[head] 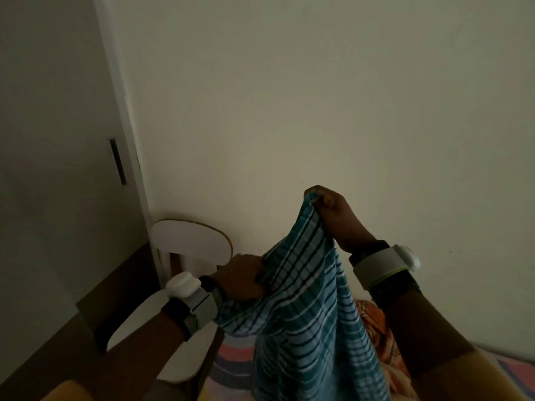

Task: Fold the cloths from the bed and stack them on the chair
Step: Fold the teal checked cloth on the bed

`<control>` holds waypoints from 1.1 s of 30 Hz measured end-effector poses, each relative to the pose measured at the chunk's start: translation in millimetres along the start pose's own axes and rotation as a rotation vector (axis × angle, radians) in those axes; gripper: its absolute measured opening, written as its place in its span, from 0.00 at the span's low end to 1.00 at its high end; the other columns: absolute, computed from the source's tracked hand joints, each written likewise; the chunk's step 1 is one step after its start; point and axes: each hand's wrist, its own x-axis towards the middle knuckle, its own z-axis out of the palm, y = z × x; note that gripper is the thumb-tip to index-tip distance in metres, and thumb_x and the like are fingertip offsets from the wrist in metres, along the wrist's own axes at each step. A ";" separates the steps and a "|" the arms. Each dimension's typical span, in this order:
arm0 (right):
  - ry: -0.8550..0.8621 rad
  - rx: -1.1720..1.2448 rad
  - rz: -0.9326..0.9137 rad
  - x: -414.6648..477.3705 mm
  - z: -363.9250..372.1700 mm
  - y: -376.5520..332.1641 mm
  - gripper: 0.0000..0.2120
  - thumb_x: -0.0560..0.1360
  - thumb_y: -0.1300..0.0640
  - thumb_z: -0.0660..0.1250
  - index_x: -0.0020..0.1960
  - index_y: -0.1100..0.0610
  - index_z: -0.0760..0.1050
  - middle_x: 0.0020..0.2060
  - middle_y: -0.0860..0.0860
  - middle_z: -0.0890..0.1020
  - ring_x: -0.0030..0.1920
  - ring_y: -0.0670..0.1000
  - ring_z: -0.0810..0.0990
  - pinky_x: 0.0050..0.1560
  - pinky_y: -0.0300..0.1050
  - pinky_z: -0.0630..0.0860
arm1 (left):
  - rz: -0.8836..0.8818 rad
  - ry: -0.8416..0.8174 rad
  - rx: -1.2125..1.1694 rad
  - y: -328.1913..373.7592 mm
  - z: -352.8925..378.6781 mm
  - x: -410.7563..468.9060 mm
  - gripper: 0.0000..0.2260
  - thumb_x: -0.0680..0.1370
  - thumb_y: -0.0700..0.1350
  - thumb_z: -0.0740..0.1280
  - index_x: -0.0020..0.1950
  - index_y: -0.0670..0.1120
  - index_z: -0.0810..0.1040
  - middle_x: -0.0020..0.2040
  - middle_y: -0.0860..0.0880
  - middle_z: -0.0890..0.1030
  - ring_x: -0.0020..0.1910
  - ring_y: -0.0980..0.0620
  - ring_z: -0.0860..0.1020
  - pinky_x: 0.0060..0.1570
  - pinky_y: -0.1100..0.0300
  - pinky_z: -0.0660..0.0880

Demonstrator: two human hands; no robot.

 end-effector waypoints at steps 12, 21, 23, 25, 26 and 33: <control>0.359 -0.144 0.280 -3.0 -16.4 53.1 0.20 0.72 0.75 0.49 0.54 0.62 0.75 0.39 0.58 0.76 0.33 0.56 0.73 0.29 0.42 0.73 | -0.232 -0.167 -0.154 -46.7 43.5 -56.7 0.16 0.72 0.59 0.58 0.32 0.49 0.64 0.35 0.50 0.65 0.34 0.53 0.66 0.43 0.58 0.60; 0.391 -0.222 0.460 -26.7 -20.4 81.4 0.19 0.71 0.74 0.50 0.52 0.62 0.74 0.46 0.61 0.77 0.36 0.56 0.75 0.31 0.44 0.76 | -0.173 0.397 0.328 -89.7 9.4 -56.1 0.27 0.69 0.72 0.50 0.27 0.51 0.67 0.28 0.51 0.68 0.39 0.47 0.71 0.44 0.53 0.59; 0.406 -0.205 0.526 -33.7 -19.6 98.1 0.17 0.73 0.73 0.51 0.52 0.62 0.75 0.46 0.63 0.79 0.34 0.55 0.76 0.29 0.42 0.77 | -0.151 0.538 0.361 -88.4 -9.6 -52.3 0.30 0.67 0.71 0.54 0.32 0.45 0.78 0.29 0.48 0.73 0.39 0.46 0.73 0.44 0.51 0.62; 0.432 -0.206 0.567 -36.6 -18.3 108.3 0.17 0.74 0.72 0.53 0.55 0.64 0.76 0.49 0.64 0.80 0.36 0.56 0.78 0.38 0.47 0.79 | -0.066 0.640 0.339 -79.9 -29.9 -47.6 0.31 0.67 0.70 0.57 0.34 0.43 0.81 0.29 0.45 0.77 0.35 0.45 0.75 0.43 0.49 0.69; 0.454 -0.204 0.573 -36.0 -18.5 110.7 0.17 0.74 0.71 0.54 0.56 0.63 0.76 0.51 0.65 0.80 0.40 0.59 0.80 0.44 0.51 0.80 | -0.014 0.675 0.314 -76.2 -40.7 -44.6 0.32 0.69 0.71 0.57 0.35 0.43 0.81 0.30 0.45 0.78 0.32 0.46 0.76 0.41 0.52 0.70; 0.460 -0.193 0.524 -24.1 -13.7 95.4 0.16 0.72 0.70 0.57 0.56 0.63 0.76 0.53 0.62 0.80 0.54 0.61 0.78 0.56 0.58 0.77 | 0.009 0.654 0.035 -67.8 -88.7 -40.9 0.08 0.71 0.43 0.73 0.39 0.40 0.78 0.32 0.52 0.76 0.32 0.58 0.74 0.31 0.75 0.67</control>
